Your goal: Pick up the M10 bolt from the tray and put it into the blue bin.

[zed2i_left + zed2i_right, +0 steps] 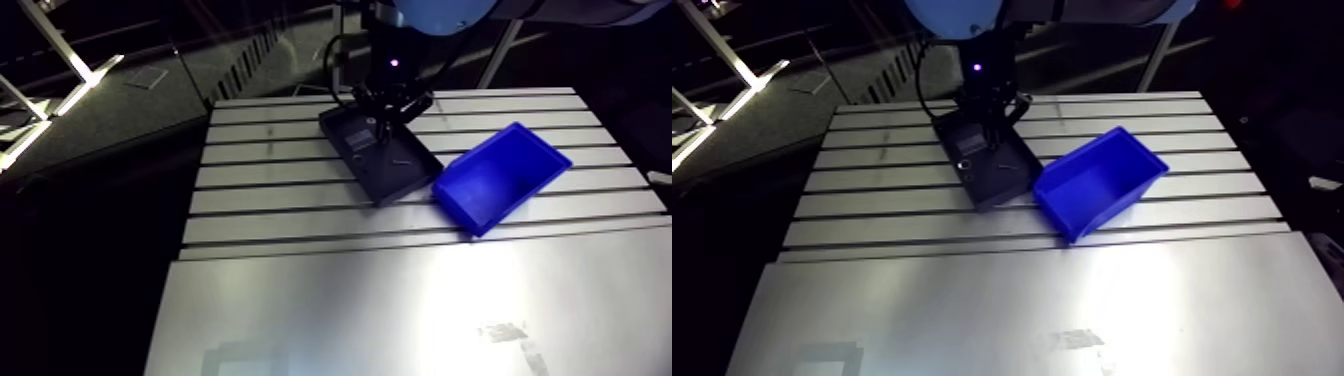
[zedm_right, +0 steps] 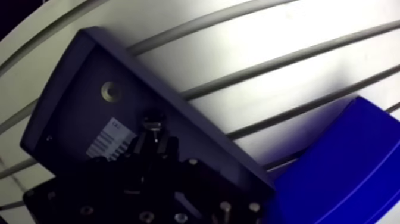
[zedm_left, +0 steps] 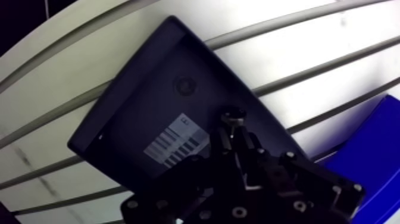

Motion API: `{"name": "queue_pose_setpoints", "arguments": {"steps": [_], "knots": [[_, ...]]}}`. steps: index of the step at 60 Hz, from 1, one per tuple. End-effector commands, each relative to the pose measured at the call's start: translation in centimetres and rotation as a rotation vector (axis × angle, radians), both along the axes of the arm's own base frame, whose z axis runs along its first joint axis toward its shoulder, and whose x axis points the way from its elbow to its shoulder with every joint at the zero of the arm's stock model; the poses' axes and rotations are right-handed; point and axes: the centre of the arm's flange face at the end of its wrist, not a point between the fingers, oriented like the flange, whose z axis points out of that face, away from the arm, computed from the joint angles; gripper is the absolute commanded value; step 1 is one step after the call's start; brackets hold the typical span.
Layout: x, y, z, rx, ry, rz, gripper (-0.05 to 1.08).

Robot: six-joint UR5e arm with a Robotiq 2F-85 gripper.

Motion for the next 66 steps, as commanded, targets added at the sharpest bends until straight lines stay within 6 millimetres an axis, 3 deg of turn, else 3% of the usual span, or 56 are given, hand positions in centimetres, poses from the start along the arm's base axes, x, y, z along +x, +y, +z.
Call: {"name": "queue_pose_setpoints", "arguments": {"steps": [1, 27, 45, 66], "knots": [[0.1, 0.0, 1.1, 0.003, 0.018, 0.000, 0.95], [0.7, 0.0, 5.6, 0.012, 0.055, 0.013, 0.97], [1.8, -0.4, 10.7, 0.012, 0.076, 0.078, 1.01], [2.1, -0.3, 14.9, 0.006, 0.069, 0.196, 1.03]]}}
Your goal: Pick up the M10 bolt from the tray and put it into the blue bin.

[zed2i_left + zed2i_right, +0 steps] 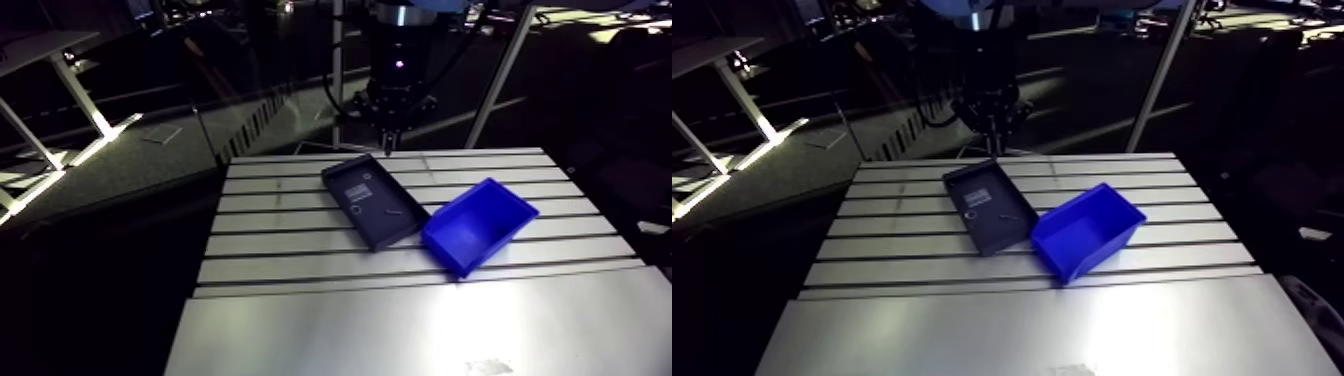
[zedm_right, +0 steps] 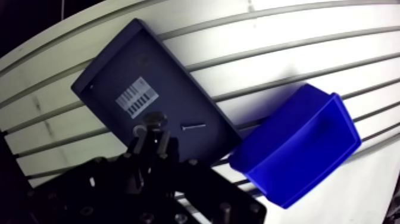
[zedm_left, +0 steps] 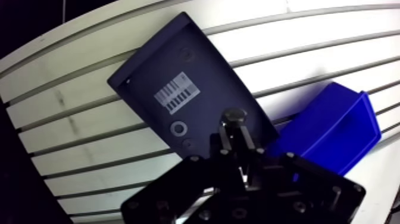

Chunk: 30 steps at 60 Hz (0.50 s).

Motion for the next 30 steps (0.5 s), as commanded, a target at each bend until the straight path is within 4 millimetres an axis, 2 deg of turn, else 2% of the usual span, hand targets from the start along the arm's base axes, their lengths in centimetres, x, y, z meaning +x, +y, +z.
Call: {"name": "queue_pose_setpoints", "arguments": {"steps": [1, 9, 14, 23, 30], "knots": [[0.0, 0.1, 2.8, -0.002, -0.003, 0.079, 1.03], [-0.2, 0.2, 4.5, -0.006, -0.023, 0.136, 1.03], [-0.1, 0.3, 6.5, -0.011, -0.041, 0.213, 1.04], [0.2, 0.9, 7.8, -0.018, -0.066, 0.292, 1.06], [0.2, 2.3, 8.3, -0.024, -0.080, 0.334, 1.07]]}}
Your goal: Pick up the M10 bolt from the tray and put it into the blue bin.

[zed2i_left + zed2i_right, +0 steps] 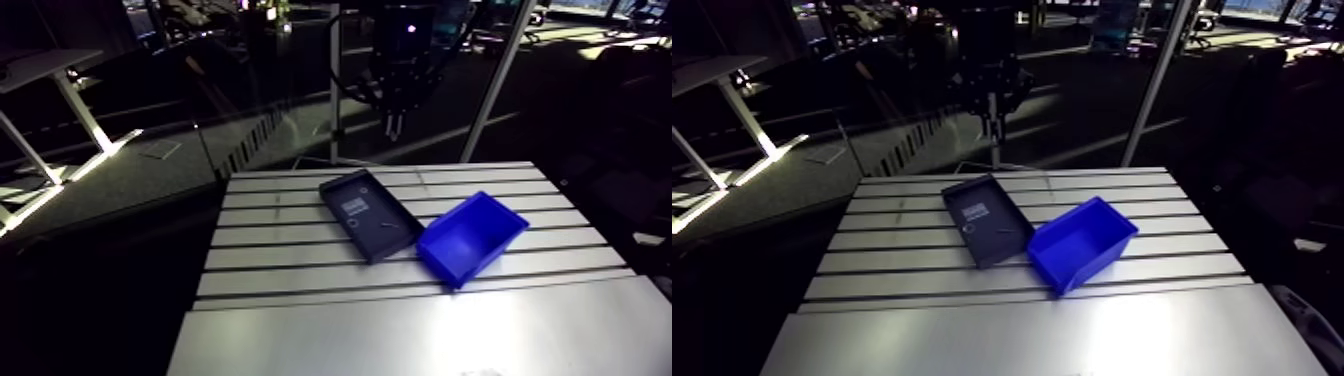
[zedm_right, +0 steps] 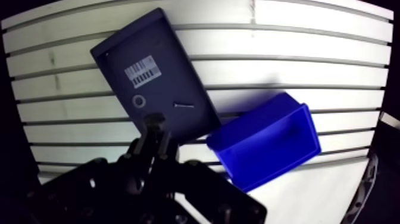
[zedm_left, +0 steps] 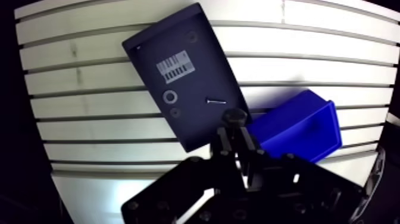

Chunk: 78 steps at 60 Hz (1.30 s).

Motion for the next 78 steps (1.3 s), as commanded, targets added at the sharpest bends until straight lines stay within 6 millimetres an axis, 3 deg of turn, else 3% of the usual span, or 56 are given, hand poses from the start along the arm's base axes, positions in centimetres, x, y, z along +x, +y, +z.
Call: {"name": "queue_pose_setpoints", "arguments": {"steps": [1, 15, 38, 45, 60, 73, 78], "knots": [[0.3, 1.7, 1.8, -0.011, -0.034, 0.109, 1.07], [1.4, 3.3, 2.8, -0.015, -0.024, 0.162, 1.07], [3.1, 10.6, 3.9, -0.034, -0.013, 0.303, 1.08], [3.8, 11.7, 4.0, -0.039, -0.012, 0.326, 1.08], [5.8, 14.7, 2.5, -0.081, -0.030, 0.385, 1.08], [7.1, 15.2, 1.2, -0.091, -0.049, 0.412, 1.08], [7.7, 15.2, -0.2, -0.090, -0.045, 0.411, 1.08]]}}
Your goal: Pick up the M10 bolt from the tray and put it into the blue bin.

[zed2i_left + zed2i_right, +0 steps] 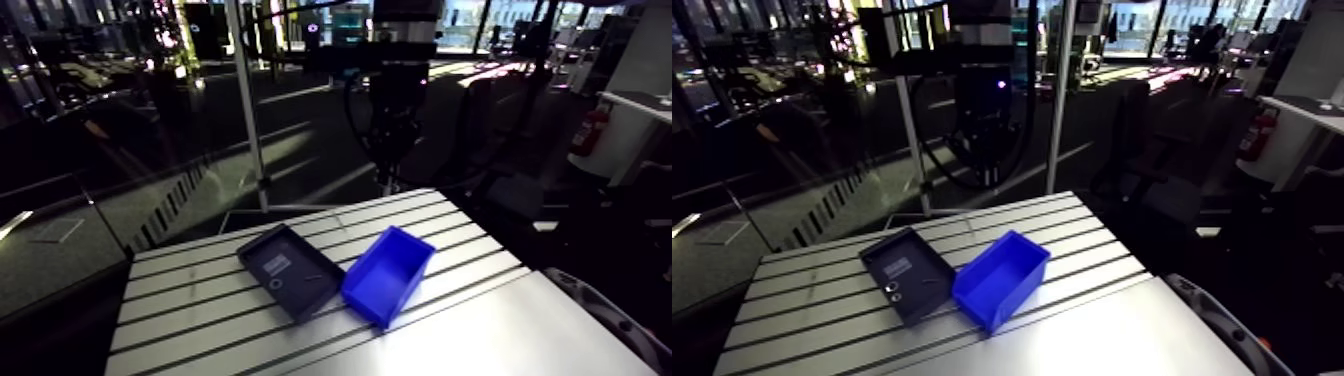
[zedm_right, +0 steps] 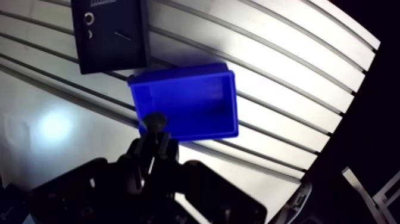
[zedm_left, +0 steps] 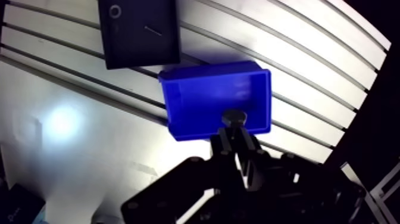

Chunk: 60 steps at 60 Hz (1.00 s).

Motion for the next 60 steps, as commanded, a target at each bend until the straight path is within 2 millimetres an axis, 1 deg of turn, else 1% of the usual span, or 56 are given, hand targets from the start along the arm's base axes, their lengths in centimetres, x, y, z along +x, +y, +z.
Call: {"name": "queue_pose_setpoints", "arguments": {"steps": [1, 4, 8, 13, 15, 18, 19, 28, 36, 44, 51, 54, 60], "knots": [[1.5, 0.6, -2.0, -0.006, -0.005, 0.015, 1.08], [1.7, 0.5, -2.3, -0.004, -0.001, 0.016, 1.08], [2.4, 0.1, -3.4, -0.003, 0.000, 0.021, 1.08], [2.8, 0.0, -4.1, -0.005, -0.009, 0.022, 1.08], [3.2, -0.2, -4.9, -0.011, -0.024, 0.034, 1.07], [3.4, -0.3, -5.3, -0.015, -0.030, 0.040, 1.07], [3.6, -0.3, -5.7, -0.016, -0.032, 0.044, 1.08], [4.0, -0.4, -6.7, 0.005, 0.002, 0.054, 1.07], [4.6, -0.2, -7.7, 0.001, -0.006, 0.047, 1.08], [4.8, -0.1, -8.3, 0.006, -0.003, 0.046, 1.08], [4.9, 0.0, -9.5, 0.009, -0.004, 0.044, 1.07], [4.9, 0.1, -9.7, 0.013, -0.001, 0.044, 1.07], [4.7, 0.2, -11.4, 0.020, -0.004, 0.046, 1.08]]}}
